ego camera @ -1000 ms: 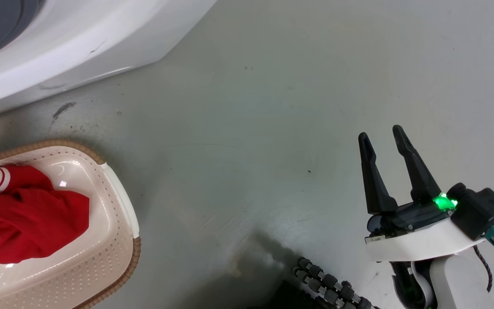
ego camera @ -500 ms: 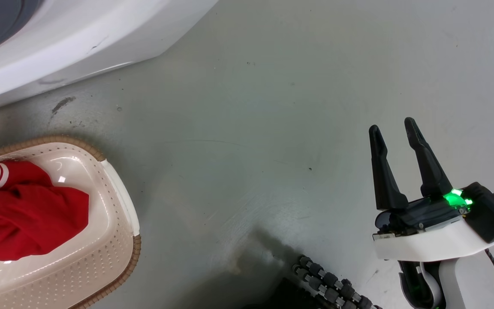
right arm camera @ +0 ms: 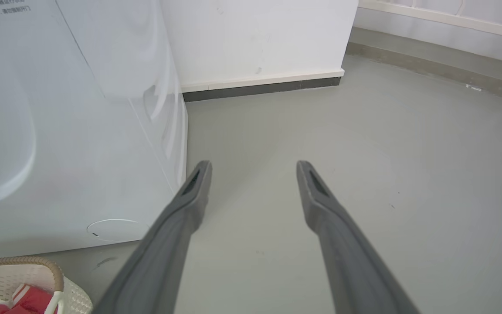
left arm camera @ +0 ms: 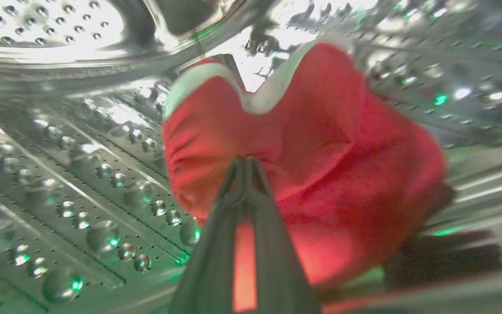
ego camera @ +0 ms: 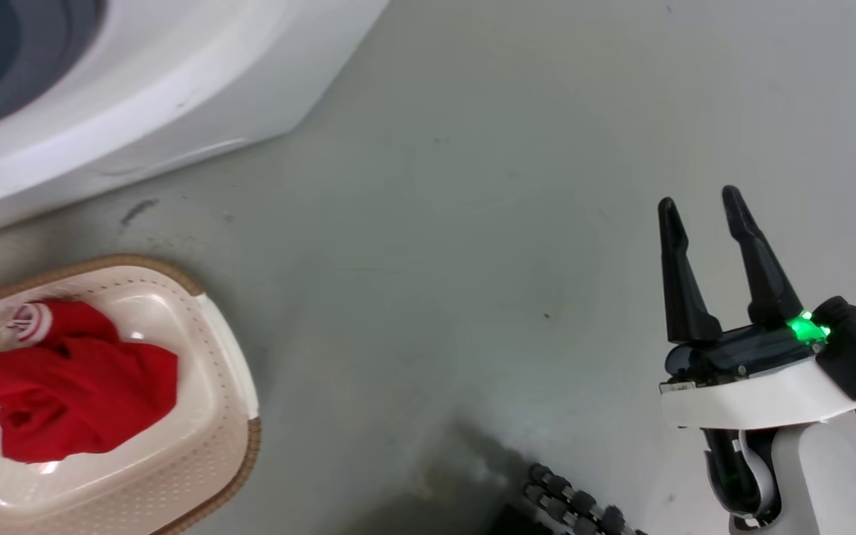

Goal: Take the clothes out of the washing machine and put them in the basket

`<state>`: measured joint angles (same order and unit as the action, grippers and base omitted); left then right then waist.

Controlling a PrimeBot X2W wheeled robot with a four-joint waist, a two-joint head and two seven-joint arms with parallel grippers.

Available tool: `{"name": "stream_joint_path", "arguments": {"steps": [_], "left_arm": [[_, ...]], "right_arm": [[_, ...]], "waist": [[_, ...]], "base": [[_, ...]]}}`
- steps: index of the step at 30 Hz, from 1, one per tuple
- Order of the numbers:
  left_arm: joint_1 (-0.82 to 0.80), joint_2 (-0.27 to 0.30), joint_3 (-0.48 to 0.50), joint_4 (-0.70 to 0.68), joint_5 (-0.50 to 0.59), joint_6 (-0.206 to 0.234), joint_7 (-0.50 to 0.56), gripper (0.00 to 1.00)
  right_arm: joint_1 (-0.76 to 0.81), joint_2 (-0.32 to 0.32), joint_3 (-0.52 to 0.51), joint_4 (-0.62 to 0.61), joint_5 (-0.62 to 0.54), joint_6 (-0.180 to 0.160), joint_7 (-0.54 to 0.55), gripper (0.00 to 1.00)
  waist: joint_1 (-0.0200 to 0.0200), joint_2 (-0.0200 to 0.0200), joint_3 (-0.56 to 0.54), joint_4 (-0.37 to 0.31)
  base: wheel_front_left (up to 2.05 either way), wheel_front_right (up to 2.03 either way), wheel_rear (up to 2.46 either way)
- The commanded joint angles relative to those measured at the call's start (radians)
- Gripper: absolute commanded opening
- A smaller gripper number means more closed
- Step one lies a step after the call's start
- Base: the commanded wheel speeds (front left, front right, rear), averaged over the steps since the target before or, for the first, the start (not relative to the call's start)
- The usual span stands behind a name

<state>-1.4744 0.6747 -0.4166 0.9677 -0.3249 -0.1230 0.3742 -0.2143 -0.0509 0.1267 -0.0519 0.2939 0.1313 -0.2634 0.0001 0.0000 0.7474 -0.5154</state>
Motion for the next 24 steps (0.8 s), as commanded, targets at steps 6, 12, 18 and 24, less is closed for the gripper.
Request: {"name": "stream_joint_path", "arguments": {"steps": [6,12,18,24], "left_arm": [[0.100,-0.062,-0.010,0.003,-0.054,-0.006,-0.109,0.00],[0.209,-0.121,-0.017,-0.010,-0.100,-0.006,-0.239,0.00],[0.331,-0.157,-0.041,-0.039,-0.121,-0.007,-0.391,0.00],[0.427,-0.186,-0.056,-0.084,-0.133,-0.007,-0.510,0.00]], "right_arm": [[0.003,0.001,-0.048,0.025,-0.057,-0.001,-0.002,1.00],[0.024,0.001,-0.089,0.042,-0.101,-0.001,-0.002,1.00],[0.039,0.001,-0.122,0.056,-0.135,-0.001,-0.002,1.00],[0.057,0.000,-0.138,0.068,-0.163,-0.001,-0.002,1.00]], "waist": [[-0.0001,0.0000,-0.113,0.098],[-0.0001,0.0000,-0.191,0.174],[-0.0001,0.0000,-0.272,0.239],[-0.0001,0.0000,-0.335,0.286]], "base": [[0.00,0.00,0.00],[0.00,0.00,0.00],[0.00,0.00,0.00],[0.00,0.00,0.00]]}}
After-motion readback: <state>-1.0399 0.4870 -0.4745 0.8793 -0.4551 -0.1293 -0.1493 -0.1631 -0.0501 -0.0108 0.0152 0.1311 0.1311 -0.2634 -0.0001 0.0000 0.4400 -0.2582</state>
